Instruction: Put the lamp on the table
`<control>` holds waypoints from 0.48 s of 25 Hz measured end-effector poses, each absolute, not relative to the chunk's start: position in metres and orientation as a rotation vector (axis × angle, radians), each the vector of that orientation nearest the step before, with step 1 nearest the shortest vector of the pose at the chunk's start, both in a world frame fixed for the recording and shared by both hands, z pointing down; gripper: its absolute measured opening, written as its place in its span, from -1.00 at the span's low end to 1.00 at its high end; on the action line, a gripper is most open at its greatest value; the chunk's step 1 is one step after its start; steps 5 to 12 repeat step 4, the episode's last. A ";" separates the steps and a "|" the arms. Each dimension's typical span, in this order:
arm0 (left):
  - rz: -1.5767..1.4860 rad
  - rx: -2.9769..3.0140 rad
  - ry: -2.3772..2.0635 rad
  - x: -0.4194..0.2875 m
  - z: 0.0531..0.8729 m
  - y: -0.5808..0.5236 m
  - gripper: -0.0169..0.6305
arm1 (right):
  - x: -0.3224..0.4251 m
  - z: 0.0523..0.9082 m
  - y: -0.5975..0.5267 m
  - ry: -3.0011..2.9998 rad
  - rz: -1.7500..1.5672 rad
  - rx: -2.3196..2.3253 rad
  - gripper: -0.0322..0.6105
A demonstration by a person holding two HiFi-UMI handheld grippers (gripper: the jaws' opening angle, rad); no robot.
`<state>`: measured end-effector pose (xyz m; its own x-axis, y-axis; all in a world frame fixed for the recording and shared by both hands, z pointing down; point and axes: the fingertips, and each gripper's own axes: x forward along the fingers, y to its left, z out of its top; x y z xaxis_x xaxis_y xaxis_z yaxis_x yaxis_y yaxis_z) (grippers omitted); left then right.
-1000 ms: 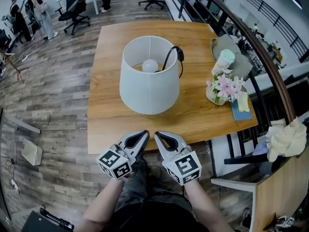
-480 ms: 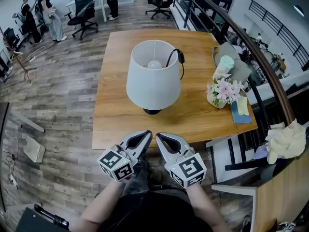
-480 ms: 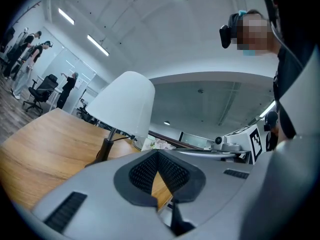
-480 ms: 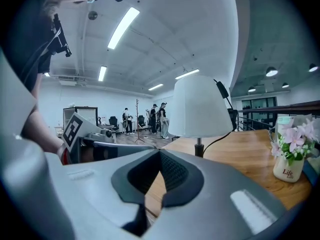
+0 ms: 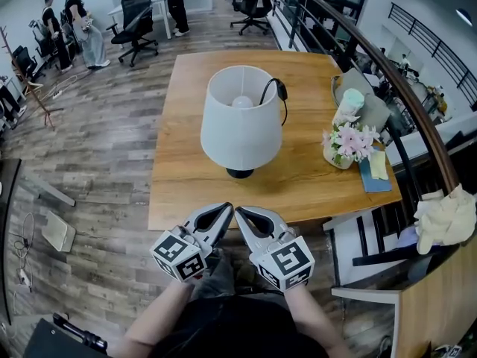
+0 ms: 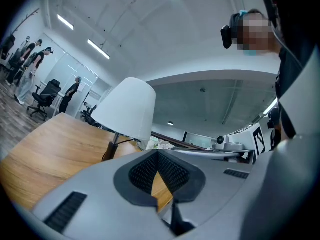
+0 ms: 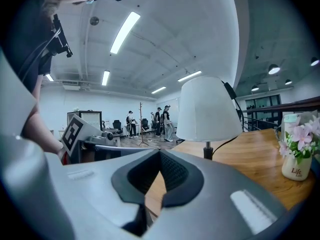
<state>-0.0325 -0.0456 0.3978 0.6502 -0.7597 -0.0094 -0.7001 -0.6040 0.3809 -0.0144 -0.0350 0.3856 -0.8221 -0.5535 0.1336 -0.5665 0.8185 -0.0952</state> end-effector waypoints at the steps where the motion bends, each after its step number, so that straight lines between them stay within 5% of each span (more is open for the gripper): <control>1: -0.243 2.526 -1.165 -0.033 0.397 -0.046 -0.96 | -0.014 0.386 -0.035 -2.900 0.201 0.893 -0.88; 12: -0.243 2.524 -1.174 -0.034 0.394 -0.046 -0.96 | -0.014 0.387 -0.035 -2.902 0.203 0.885 -0.88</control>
